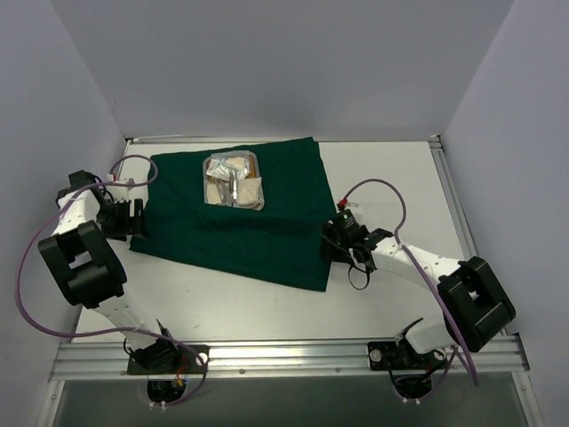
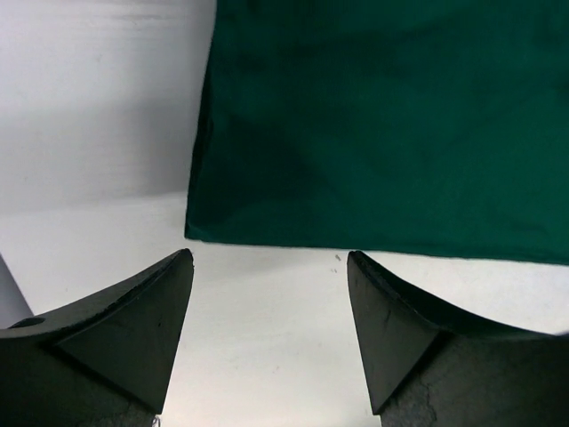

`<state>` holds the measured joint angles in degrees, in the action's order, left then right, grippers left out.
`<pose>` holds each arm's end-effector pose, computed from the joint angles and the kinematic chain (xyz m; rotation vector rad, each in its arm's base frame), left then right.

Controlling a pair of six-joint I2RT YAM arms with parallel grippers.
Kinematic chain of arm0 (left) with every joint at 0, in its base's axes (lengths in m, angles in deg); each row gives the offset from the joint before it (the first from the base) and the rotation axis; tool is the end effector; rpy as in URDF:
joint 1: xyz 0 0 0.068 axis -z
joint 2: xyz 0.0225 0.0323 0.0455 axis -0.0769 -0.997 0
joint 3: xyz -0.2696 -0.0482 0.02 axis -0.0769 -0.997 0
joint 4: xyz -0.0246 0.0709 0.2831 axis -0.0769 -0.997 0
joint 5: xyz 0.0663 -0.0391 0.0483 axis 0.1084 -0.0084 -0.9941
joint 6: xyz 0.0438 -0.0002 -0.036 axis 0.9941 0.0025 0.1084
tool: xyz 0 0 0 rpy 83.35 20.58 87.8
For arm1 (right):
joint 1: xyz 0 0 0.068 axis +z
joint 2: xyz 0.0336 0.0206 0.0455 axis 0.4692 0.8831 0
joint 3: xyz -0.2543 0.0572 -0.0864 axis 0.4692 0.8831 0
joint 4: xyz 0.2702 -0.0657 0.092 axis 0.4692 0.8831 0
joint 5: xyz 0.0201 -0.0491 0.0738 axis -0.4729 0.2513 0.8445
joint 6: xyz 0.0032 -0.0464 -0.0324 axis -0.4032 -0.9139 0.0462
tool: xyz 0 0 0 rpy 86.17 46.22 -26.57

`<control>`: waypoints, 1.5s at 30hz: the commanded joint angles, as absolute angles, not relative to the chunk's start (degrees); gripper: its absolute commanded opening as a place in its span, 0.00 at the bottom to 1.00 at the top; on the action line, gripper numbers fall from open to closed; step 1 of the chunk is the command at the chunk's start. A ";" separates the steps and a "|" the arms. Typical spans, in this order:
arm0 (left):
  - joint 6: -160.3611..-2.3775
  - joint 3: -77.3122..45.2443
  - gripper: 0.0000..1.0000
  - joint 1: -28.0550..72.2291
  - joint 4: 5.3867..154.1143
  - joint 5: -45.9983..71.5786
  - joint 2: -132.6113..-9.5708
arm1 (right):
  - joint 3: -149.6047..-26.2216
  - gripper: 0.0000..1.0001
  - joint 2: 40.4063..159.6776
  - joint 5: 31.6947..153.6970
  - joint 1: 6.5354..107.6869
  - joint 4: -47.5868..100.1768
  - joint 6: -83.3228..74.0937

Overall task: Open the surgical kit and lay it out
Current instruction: Smooth out the surgical kit at the center of the board.

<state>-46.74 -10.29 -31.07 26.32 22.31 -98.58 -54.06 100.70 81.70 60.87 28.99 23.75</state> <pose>0.3479 0.1612 0.2009 -0.0355 2.7853 -0.2547 0.2669 0.1698 0.1660 0.0778 2.3828 0.5189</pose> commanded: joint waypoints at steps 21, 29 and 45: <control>-38.68 -16.13 0.02 -34.03 23.44 32.21 -103.54 | -43.13 0.00 96.58 82.86 65.60 22.17 34.36; -25.60 -20.69 0.02 -40.88 8.49 30.55 -92.83 | -46.64 0.00 83.48 81.27 65.60 42.30 34.80; -10.99 -28.96 0.10 -42.29 -7.52 10.60 -81.64 | -45.42 0.00 80.75 86.37 65.78 51.29 33.40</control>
<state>-15.16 -30.95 -41.36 1.53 16.10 -83.01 -46.15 82.09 86.97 65.59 47.59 34.15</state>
